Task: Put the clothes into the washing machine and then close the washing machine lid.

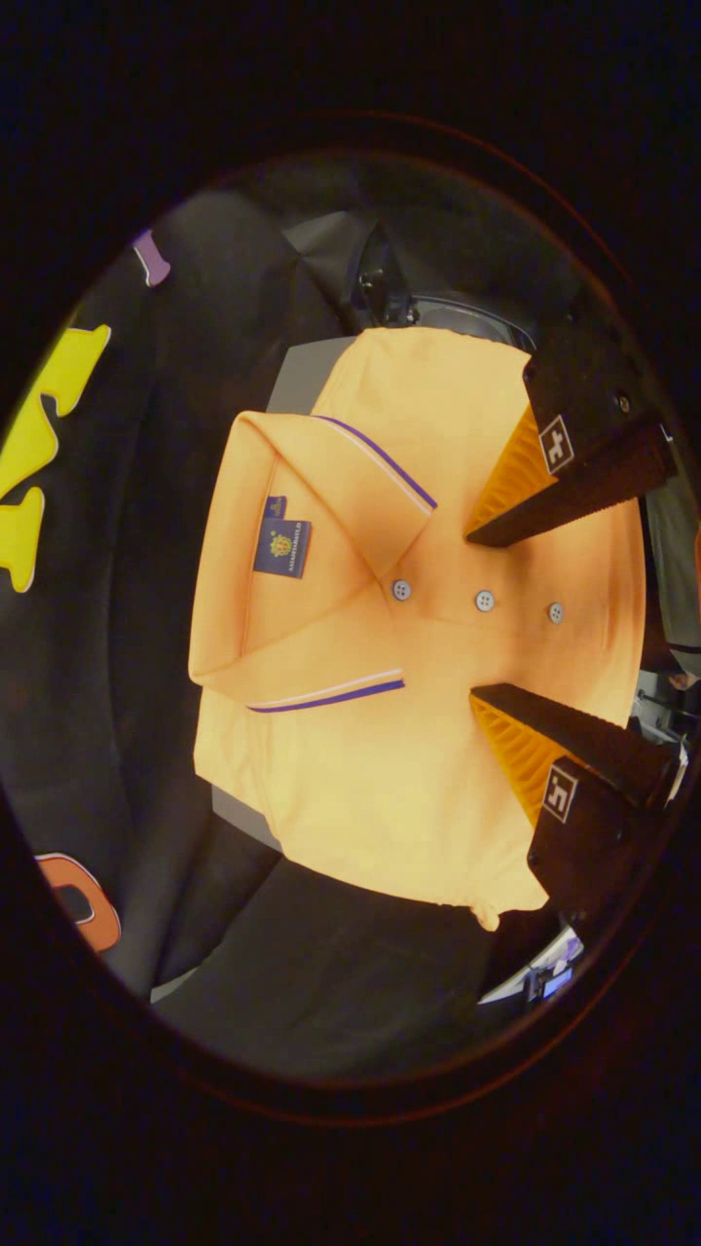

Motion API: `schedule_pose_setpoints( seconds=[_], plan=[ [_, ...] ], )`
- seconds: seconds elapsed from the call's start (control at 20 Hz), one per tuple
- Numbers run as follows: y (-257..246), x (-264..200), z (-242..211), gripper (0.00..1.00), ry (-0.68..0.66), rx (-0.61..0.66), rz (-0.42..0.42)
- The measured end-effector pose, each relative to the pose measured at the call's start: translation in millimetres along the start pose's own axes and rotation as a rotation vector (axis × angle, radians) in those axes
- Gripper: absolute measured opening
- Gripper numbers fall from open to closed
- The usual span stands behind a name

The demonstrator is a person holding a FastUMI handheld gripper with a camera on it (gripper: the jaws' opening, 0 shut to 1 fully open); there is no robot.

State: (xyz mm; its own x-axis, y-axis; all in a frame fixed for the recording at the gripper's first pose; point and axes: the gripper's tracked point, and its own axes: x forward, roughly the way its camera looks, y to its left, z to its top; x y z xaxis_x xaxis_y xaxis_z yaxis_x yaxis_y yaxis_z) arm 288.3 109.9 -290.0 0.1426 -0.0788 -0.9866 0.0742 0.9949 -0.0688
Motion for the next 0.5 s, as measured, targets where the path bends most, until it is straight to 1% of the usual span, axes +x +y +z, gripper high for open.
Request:
schedule_pose_setpoints(
  seconds=[0.05, 0.1, 0.25, 0.3, 0.35, 0.5],
  plan=[
    [-1.6, 0.0, 0.3, 0.91, -0.003, -0.007, 0.001],
    [-0.8, -0.3, 0.1, 0.86, -0.008, -0.011, 0.001],
    [-1.0, -1.9, 0.9, 0.80, -0.026, -0.018, 0.009],
    [-4.1, -2.0, 2.5, 0.68, -0.033, -0.018, 0.009],
    [-6.6, -2.8, 3.4, 0.64, -0.033, -0.019, 0.011],
    [-10.7, -0.2, 2.5, 0.45, -0.048, -0.009, 0.028]
  ],
)
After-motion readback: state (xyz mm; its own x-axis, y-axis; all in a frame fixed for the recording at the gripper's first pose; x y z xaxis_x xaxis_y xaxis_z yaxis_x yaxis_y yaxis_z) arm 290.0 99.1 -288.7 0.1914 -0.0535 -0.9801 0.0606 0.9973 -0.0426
